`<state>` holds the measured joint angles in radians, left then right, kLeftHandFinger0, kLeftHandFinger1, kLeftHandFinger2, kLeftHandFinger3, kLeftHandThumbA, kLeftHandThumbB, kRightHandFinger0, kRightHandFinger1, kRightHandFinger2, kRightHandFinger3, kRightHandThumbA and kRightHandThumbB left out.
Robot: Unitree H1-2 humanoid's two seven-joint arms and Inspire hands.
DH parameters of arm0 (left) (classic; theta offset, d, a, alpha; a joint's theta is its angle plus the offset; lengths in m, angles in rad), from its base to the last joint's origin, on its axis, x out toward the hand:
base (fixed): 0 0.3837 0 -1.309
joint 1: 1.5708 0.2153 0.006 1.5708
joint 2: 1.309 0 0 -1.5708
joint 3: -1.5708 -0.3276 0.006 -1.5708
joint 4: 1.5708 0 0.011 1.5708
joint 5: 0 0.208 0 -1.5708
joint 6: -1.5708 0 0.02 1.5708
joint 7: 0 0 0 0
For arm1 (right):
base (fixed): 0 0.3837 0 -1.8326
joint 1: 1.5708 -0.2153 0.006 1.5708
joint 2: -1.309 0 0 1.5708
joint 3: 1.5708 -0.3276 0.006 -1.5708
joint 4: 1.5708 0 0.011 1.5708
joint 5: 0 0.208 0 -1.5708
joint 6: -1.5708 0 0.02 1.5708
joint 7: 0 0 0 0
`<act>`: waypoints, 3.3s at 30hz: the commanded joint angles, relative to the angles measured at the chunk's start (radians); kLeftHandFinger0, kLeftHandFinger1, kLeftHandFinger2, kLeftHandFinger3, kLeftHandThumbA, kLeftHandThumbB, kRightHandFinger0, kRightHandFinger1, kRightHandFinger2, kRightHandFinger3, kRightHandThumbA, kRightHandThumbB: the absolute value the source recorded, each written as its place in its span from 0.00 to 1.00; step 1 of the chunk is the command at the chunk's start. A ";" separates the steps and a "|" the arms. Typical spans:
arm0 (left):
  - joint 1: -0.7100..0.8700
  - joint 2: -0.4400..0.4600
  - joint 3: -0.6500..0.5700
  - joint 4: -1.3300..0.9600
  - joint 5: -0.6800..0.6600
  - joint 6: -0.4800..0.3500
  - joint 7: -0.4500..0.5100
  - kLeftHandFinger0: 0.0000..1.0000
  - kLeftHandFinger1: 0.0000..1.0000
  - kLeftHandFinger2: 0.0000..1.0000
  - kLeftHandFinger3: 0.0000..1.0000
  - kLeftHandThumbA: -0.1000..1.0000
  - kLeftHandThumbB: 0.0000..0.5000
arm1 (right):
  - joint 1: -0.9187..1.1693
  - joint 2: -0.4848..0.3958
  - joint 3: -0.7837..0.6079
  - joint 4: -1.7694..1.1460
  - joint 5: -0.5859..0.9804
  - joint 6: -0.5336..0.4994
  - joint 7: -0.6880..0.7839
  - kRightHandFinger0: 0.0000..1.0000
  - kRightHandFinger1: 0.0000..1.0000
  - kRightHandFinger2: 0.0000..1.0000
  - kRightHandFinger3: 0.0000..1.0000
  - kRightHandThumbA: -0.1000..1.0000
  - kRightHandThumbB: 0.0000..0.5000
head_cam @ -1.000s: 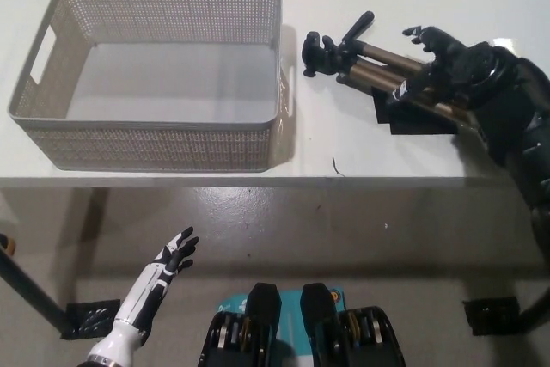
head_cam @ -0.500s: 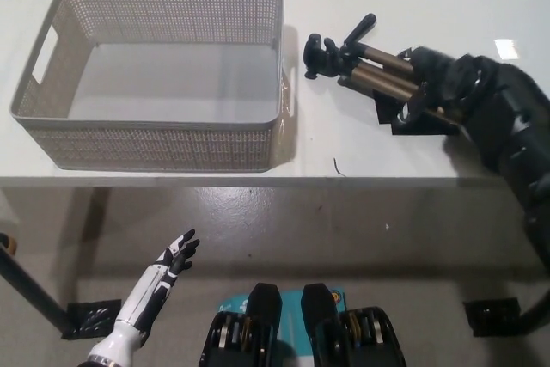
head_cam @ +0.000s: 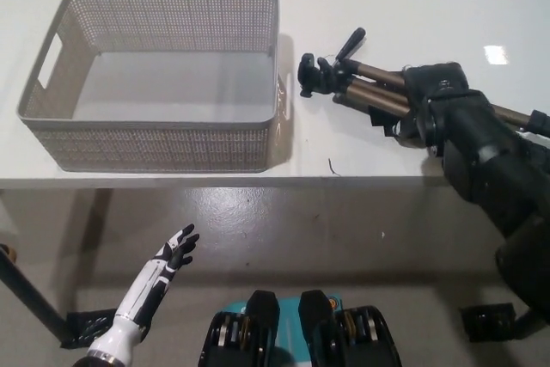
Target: The robot uses its right hand to pick the tripod on the desk and places it into a rectangular container on the left.
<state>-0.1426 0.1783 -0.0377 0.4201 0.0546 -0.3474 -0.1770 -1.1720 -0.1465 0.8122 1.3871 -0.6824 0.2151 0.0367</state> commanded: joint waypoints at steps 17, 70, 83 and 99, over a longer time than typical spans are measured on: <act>-0.024 0.026 -0.004 -0.023 -0.006 -0.007 -0.010 1.00 1.00 1.00 1.00 1.00 1.00 | -0.058 -0.179 -0.025 -0.071 -0.051 -0.236 -0.478 0.00 0.00 0.11 0.40 0.00 0.58; -0.022 0.044 -0.049 0.010 0.007 -0.016 -0.037 1.00 1.00 1.00 1.00 1.00 1.00 | -0.250 0.220 0.089 -0.169 -0.389 -0.205 -0.474 0.00 0.00 0.28 0.50 0.00 0.67; -0.019 0.041 -0.061 0.018 -0.001 -0.037 -0.047 1.00 1.00 1.00 1.00 1.00 1.00 | -0.329 0.288 -0.006 -0.177 -0.317 -0.296 -0.534 1.00 1.00 1.00 1.00 1.00 0.87; -0.028 0.030 -0.078 0.017 0.036 -0.024 -0.028 1.00 1.00 1.00 1.00 1.00 1.00 | -0.400 0.164 -0.548 -0.640 0.160 -0.429 -0.204 1.00 1.00 1.00 1.00 1.00 0.94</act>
<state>-0.1471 0.2066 -0.1116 0.4548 0.0789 -0.3477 -0.2126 -1.4671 0.1147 0.4416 0.9787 -0.8033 -0.1825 -0.3259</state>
